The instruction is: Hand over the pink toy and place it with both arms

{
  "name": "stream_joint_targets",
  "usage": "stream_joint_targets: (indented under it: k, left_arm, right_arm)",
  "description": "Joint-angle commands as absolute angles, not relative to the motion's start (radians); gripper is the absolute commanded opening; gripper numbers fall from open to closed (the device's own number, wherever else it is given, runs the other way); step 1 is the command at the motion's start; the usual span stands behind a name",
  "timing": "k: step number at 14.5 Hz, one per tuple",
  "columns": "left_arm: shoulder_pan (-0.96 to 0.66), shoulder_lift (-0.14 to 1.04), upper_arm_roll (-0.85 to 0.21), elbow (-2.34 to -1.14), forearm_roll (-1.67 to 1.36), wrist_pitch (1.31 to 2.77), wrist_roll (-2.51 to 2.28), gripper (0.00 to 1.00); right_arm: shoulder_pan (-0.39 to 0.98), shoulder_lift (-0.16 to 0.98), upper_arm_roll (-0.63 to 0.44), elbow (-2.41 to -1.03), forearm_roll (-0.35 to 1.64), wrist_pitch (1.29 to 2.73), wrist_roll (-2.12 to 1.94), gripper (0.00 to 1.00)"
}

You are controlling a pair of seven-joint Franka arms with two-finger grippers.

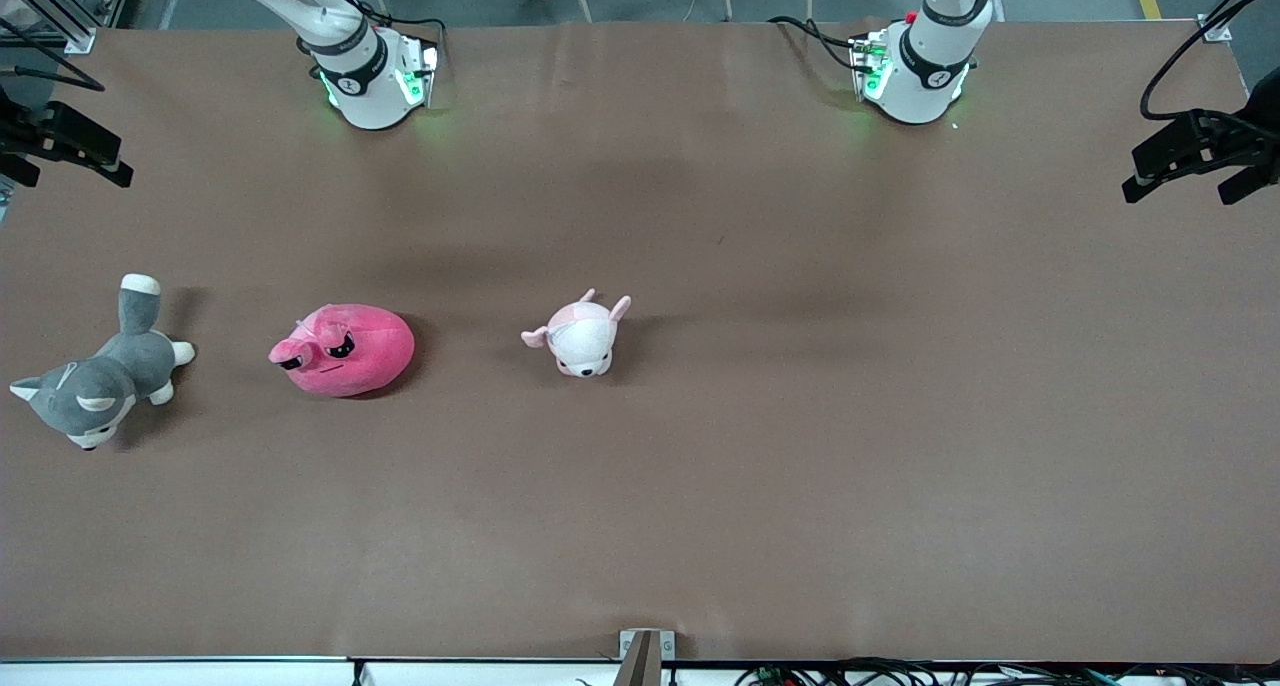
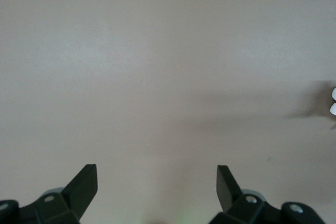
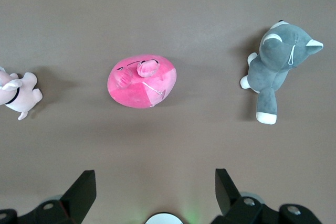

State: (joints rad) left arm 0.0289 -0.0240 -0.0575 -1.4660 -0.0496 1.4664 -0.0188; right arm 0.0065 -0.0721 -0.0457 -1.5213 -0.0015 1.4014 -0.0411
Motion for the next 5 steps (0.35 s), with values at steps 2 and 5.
stream_joint_targets:
  k: [2,5]
  left_arm:
    - [0.028,-0.023,-0.058,-1.448,-0.031,1.456,-0.014,1.00]
    - [0.028,-0.023,-0.058,-1.450,-0.031,1.456,-0.014,1.00]
  right_arm:
    - [0.003,-0.072,-0.044,-1.511,0.005,1.393,-0.063,1.00]
    - [-0.003,-0.074,-0.046,-1.522,0.025,1.388,-0.061,1.00]
